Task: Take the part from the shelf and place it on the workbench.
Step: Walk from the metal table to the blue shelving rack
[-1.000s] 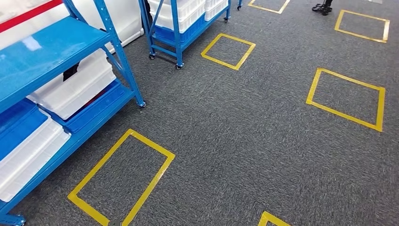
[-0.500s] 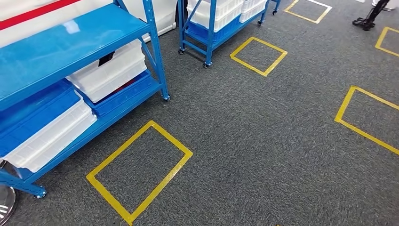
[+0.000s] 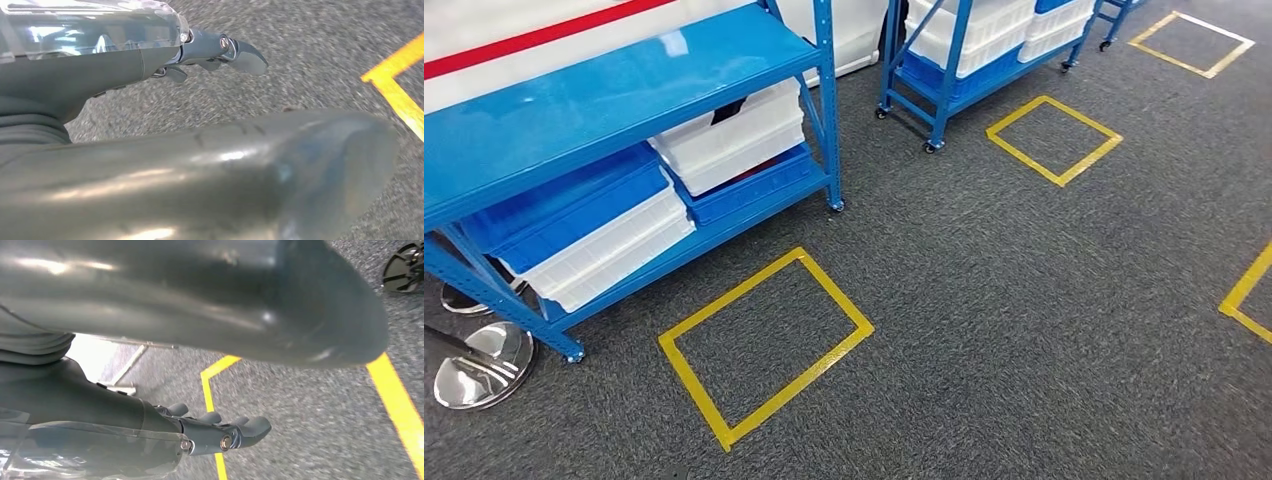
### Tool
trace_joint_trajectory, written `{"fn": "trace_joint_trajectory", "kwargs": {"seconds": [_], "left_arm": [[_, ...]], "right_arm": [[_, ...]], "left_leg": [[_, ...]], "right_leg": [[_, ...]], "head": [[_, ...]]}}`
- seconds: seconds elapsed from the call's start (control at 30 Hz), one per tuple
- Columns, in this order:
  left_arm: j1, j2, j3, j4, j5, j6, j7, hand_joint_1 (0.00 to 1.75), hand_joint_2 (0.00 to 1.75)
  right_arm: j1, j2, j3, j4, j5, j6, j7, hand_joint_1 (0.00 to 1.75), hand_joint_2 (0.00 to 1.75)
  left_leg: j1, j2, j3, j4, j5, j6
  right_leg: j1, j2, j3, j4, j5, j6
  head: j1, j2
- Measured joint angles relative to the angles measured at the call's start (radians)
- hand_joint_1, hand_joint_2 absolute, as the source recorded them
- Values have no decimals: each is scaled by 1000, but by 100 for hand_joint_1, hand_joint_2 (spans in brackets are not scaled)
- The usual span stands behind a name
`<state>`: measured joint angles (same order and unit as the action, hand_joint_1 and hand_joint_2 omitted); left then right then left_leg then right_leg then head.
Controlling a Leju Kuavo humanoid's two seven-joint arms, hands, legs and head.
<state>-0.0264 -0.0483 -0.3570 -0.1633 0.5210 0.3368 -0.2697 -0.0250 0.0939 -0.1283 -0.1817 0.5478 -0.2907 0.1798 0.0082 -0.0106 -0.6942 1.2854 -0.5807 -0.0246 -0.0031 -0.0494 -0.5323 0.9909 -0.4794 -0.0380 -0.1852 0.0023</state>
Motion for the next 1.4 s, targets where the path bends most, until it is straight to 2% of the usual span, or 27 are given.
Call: {"fn": "trace_joint_trajectory", "kwargs": {"seconds": [0.03, 0.07, 0.13, 0.2, 0.27, 0.33, 0.4, 0.43, 0.47, 0.5, 0.53, 0.6, 0.67, 0.77, 0.83, 0.87, 0.93, 0.97, 1.0, 1.03, 1.07, 1.13, 1.17, 1.23, 1.3, 1.33, 1.4], "left_arm": [[1, 0, 0, 0, 0, -1, 0, 0, 0], [2, 1, -1, 0, 0, -1, -1, 0, 0], [0, 2, -1, 0, 0, -1, -2, 0, 0], [-1, 2, -1, 0, 0, -1, -4, 0, 0], [3, 2, -1, 0, 0, -2, -4, 0, 0], [5, 2, -1, 0, 1, -2, -4, 0, 0], [3, 2, -1, 0, 2, -6, -5, 0, 0], [2, 2, -1, 0, 3, -12, -7, 0, 0], [2, 2, -1, 0, 4, -20, -10, 0, 0], [2, 2, -1, 0, 5, -28, -14, 0, 0], [3, 2, -1, 0, 5, -35, -18, 0, 0], [5, 1, -1, 0, 5, -44, -24, 0, 0], [4, 1, -1, 0, 5, -48, -28, 0, 0], [4, 2, -1, 0, 3, -55, -30, 0, 0], [4, 2, -2, 0, 2, -61, -31, 0, 0], [3, 2, -2, 0, 1, -63, -31, 0, 0], [2, 2, -4, 0, 0, -67, -31, 0, 0], [3, 2, -4, 0, 0, -68, -31, 0, 0], [4, 2, -4, 0, 0, -69, -31, 0, 0], [6, 3, -4, 0, 0, -70, -30, 0, 0], [7, 3, -4, 0, 0, -71, -30, 0, 0], [9, 4, -4, 0, 0, -73, -29, 0, 0], [8, 5, -4, 0, 0, -74, -29, 0, 0], [7, 6, -5, 0, 0, -75, -27, 0, 0], [7, 6, -5, 0, 0, -75, -27, 0, 0], [7, 7, -5, 0, 1, -75, -27, 0, 0], [6, 7, -5, 0, 1, -75, -27, 0, 0]], "right_arm": [[-1, 0, -1, 0, 0, 0, -1, 0, 0], [-1, 0, -1, 0, 0, 0, -2, 0, 0], [-1, 0, -2, 0, 0, 2, -3, 0, 0], [-3, 0, -2, 0, 1, 3, -4, 0, 0], [-9, 0, -2, 0, 1, 4, -4, 0, 0], [-11, -1, -3, 0, 2, 4, -4, 0, 0], [-7, -2, -3, 0, 4, 5, -4, 0, 0], [-5, -2, -3, 1, 6, 4, -3, 0, 0], [-4, -2, -3, 1, 7, 2, -1, 0, 0], [-3, -2, -3, 1, 7, -2, 2, 0, 0], [-3, -2, -4, 1, 4, -8, 4, 0, 0], [-2, -4, -11, 1, -8, -21, 7, 0, 0], [-3, -5, -19, 1, -17, -27, 6, 0, 0], [-5, -4, -29, 1, -26, -30, 4, 0, 0], [-2, -4, -35, 2, -34, -31, 2, 0, 0], [0, -3, -38, 2, -36, -32, 1, 0, 0], [6, -4, -46, 2, -41, -32, -2, 0, 0], [7, -4, -50, 2, -43, -32, -3, 0, 0], [8, -4, -53, 2, -46, -31, -4, 0, 0], [9, -4, -55, 2, -47, -29, -4, 0, 0], [9, -4, -57, 2, -48, -27, -4, 0, 0], [10, -4, -59, 2, -49, -23, -4, 0, 0], [10, -4, -60, 2, -49, -22, -4, 0, 0], [7, -4, -62, 3, -50, -18, -5, 0, 0], [1, -4, -62, 3, -50, -15, -6, 0, 0], [0, -4, -63, 3, -50, -13, -6, 0, 0], [-1, -4, -64, 2, -50, -11, -9, 0, 0]], "left_leg": [[2, 7, 21, -36, 24, -3], [4, 20, 59, -103, 57, -3], [0, 61, 131, -237, 102, 4], [-6, 74, 151, -282, 110, 18], [-4, 52, 149, -286, 116, 30], [1, 32, 151, -295, 125, 42], [3, 10, 149, -299, 131, 50], [2, -1, 147, -298, 132, 52], [2, -13, 146, -298, 132, 53], [2, -24, 145, -297, 132, 53], [2, -34, 147, -297, 131, 52], [2, -49, 151, -294, 128, 47], [-1, -59, 150, -288, 121, 36], [-3, -63, 147, -288, 111, 18], [-1, -44, 139, -258, 94, 8], [0, -30, 118, -213, 74, 4], [3, -7, 43, -76, 21, -1], [4, -4, 5, -14, 6, -3], [4, -3, -21, 17, 9, -3], [4, -2, -26, 9, 34, -2], [4, 0, -14, -37, 75, 1], [-2, 9, 35, -165, 149, 14], [-7, 14, 57, -210, 161, 22], [-18, 18, 79, -240, 146, 36], [-18, 11, 103, -261, 133, 49], [-15, 8, 121, -272, 127, 56], [-12, 5, 155, -289, 112, 66]], "right_leg": [[0, -14, 1, 2, -2, 2], [-1, -26, 2, 4, -5, 5], [2, -49, 6, 9, -12, 14], [6, -67, 9, 12, -16, 24], [6, -80, 13, 13, -18, 34], [1, -45, 3, 46, -46, 44], [-7, 17, -45, 155, -111, 51], [-9, 34, -79, 225, -144, 53], [-10, 42, -106, 278, -160, 55], [-10, 45, -119, 301, -156, 56], [-11, 46, -113, 283, -131, 56], [-14, 53, -58, 153, -53, 54], [-14, 67, -14, 44, -13, 49], [-10, 69, -5, 21, -17, 32], [-12, 61, 5, 14, -20, 17], [-12, 56, 12, 11, -22, 10], [-8, 46, 23, 10, -33, 2], [-6, 42, 30, 10, -40, 1], [-4, 39, 39, 10, -48, 1], [-2, 37, 50, 10, -57, 2], [-1, 35, 63, 10, -67, 3], [1, 31, 89, 10, -89, 9], [1, 29, 97, 9, -99, 15], [0, 26, 110, 7, -107, 30], [-5, 26, 107, 38, -91, 44], [-6, 29, 87, 81, -78, 49], [-10, 37, 6, 200, -79, 57]], "head": [[0, 0], [0, 0], [0, 0], [0, 0], [0, 0], [0, 0], [1, 0], [1, 0], [1, 0], [1, 0], [1, 0], [1, 0], [1, 0], [1, 0], [1, 0], [0, 0], [0, 0], [0, 0], [0, 0], [0, 0], [0, 0], [0, 0], [0, 0], [0, 0], [0, 0], [1, 0], [1, 0]]}}
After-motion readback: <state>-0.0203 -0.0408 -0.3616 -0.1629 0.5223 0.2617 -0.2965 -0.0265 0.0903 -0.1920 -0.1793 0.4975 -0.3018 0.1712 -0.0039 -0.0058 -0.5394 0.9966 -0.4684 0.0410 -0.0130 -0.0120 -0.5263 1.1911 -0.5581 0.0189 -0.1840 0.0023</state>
